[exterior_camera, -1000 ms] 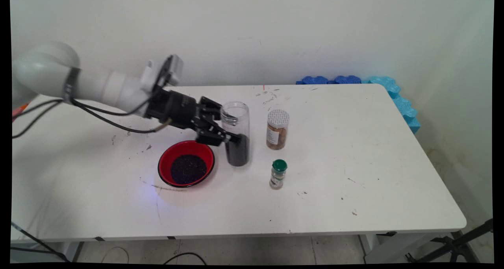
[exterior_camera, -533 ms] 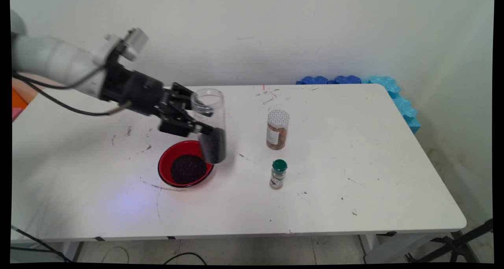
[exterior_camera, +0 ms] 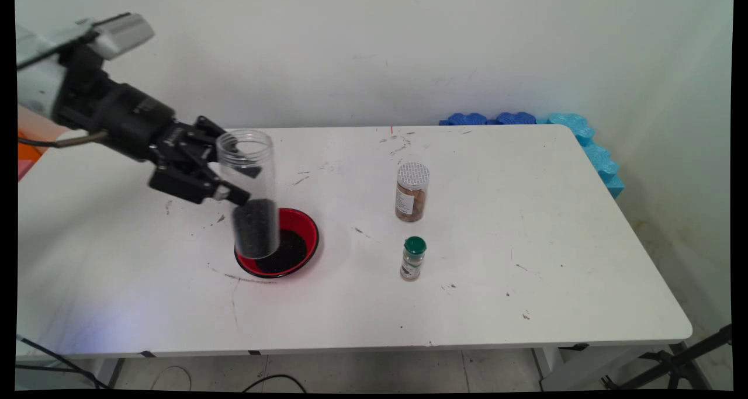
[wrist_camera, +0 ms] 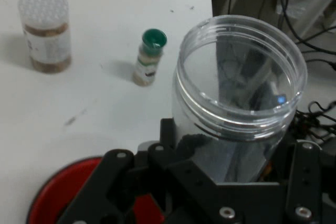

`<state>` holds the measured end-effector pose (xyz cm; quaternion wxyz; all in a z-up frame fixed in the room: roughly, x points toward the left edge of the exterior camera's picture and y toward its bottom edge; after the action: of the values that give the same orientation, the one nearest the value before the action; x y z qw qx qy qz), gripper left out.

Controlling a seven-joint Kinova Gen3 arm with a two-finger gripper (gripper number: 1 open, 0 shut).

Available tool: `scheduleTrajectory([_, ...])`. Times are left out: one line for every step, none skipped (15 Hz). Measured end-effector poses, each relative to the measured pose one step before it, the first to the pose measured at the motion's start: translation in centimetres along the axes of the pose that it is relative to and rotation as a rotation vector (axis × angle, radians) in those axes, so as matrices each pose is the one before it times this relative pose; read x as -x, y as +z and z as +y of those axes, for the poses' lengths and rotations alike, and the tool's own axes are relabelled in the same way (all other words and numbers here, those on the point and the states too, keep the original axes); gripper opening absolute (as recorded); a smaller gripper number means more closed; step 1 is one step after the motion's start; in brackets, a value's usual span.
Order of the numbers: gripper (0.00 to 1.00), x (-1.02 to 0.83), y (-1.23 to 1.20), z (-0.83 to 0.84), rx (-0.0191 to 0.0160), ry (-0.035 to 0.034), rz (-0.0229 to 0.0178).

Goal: Pour the black seasoning powder in the red bowl

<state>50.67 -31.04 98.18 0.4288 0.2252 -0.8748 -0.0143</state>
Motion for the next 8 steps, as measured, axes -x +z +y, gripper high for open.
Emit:
scheduleTrajectory([0.0, 0.139, -0.552, 0.041, 0.00729, -0.01311, -0.01136])
scheduleTrajectory([0.0, 0.208, -0.471, 0.022, 0.00505, -0.01567, -0.01239])
scheduleTrajectory([0.0, 0.187, -0.295, -0.061, 0.00077, -0.01731, -0.01135])
scheduleTrajectory([0.0, 0.227, -0.257, -0.118, -0.00036, -0.02258, -0.01415])
scheduleTrajectory([0.0, 0.211, -0.163, -0.172, -0.00371, -0.02407, -0.01268])
scheduleTrajectory([0.0, 0.175, -0.105, -0.146, -0.00357, -0.01935, -0.00945])
scheduleTrajectory([0.0, 0.195, -0.012, -0.136, -0.00187, -0.01856, -0.01091])
scheduleTrajectory([0.0, 0.204, 0.03, -0.155, -0.00369, -0.01541, -0.00904])
